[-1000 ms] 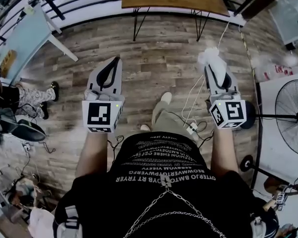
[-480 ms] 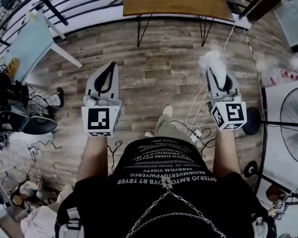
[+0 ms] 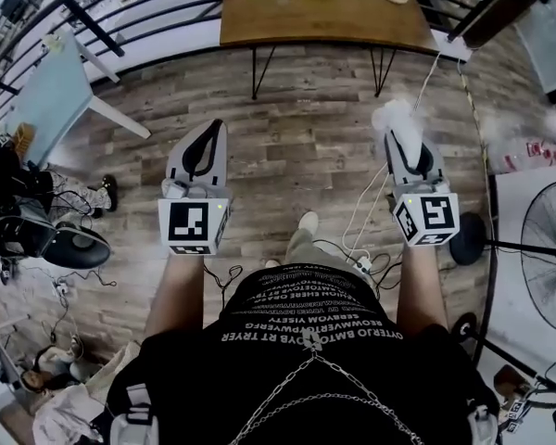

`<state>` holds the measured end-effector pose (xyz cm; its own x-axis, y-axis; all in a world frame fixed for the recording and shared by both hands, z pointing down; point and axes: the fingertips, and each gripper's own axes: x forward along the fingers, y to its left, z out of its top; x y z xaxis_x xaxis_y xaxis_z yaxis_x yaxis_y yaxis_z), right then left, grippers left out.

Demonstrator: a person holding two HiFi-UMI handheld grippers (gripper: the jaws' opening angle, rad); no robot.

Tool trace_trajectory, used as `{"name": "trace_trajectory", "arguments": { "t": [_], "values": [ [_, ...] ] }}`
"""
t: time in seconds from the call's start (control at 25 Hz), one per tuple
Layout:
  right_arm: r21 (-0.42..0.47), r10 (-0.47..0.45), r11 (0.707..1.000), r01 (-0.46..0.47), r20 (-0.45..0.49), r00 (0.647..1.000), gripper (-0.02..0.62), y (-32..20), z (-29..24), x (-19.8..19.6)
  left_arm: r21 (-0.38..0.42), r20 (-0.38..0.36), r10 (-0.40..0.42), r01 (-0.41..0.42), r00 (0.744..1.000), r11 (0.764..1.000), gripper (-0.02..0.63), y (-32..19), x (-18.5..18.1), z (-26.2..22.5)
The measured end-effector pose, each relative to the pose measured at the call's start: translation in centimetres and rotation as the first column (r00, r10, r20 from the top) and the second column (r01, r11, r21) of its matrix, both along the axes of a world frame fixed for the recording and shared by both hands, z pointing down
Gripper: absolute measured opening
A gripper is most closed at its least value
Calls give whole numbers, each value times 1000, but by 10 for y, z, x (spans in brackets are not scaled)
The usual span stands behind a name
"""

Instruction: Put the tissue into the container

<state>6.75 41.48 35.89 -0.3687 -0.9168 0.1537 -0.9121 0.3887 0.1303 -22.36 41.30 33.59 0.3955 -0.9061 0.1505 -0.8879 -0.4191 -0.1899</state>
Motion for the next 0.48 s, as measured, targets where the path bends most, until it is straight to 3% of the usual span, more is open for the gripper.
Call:
{"name": "trace_trajectory", "arguments": {
  "t": [0.48],
  "values": [
    [14, 40, 999, -40, 9, 999, 115, -73, -6, 77, -3, 21, 26, -26, 999, 1000, 25, -73, 66, 0]
  ]
}}
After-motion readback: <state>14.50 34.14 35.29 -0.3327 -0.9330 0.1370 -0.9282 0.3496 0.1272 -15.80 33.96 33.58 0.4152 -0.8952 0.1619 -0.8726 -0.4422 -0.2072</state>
